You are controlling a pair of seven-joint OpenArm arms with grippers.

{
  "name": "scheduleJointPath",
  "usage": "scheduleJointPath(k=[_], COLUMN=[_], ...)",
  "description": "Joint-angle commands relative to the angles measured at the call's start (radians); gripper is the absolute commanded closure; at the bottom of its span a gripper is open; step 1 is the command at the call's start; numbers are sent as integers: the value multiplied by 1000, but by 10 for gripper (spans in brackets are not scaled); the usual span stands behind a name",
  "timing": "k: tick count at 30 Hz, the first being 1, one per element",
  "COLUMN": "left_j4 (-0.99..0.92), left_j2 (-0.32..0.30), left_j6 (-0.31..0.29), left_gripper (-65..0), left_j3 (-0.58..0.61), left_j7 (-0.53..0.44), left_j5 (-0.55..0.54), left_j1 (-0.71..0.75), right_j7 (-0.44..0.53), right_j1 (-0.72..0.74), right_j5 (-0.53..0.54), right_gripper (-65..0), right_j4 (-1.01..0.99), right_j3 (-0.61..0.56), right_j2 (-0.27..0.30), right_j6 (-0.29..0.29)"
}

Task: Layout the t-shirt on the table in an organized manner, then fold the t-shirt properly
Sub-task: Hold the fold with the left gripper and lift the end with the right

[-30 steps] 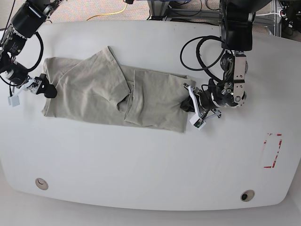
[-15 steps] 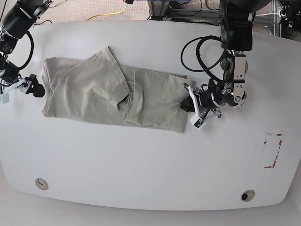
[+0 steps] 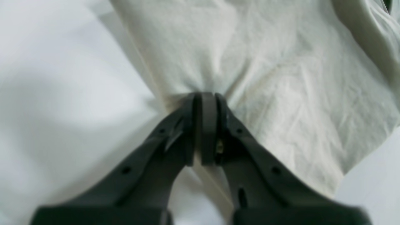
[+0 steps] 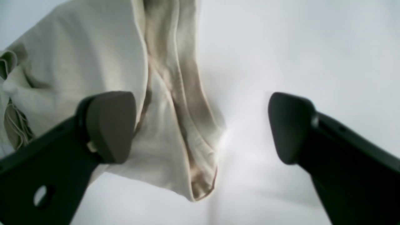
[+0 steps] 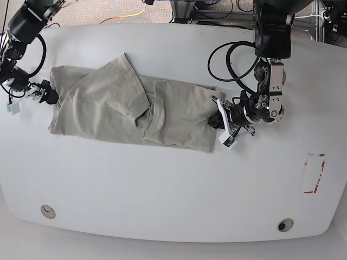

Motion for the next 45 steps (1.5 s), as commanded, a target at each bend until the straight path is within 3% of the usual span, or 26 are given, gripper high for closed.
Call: scheduleJointPath(k=[1, 25, 35, 39, 45], left_j4=[1, 1, 1, 1, 1], left_j2=[-9, -9, -9, -9, -9], left_j6=[9, 9, 9, 9, 9], left_gripper=[-17, -17, -17, -17, -17], left_j3=[3, 3, 3, 3, 3], left_j7=[56, 56, 56, 56, 56], left_j5=[48, 48, 48, 48, 48], left_j1=[-1, 0, 0, 0, -1], right_j7=[15, -25, -28, -28, -28], right_j1=[16, 32, 34, 34, 34], right_j5=[12, 18, 18, 18, 18], right_gripper=[-650, -650, -550, -442, -128], right_j4=[14, 30, 54, 54, 74], right_j3=[5, -70, -109, -109, -109], right_j2=[5, -110, -134, -136, -137], right_j6=[3, 3, 3, 3, 3])
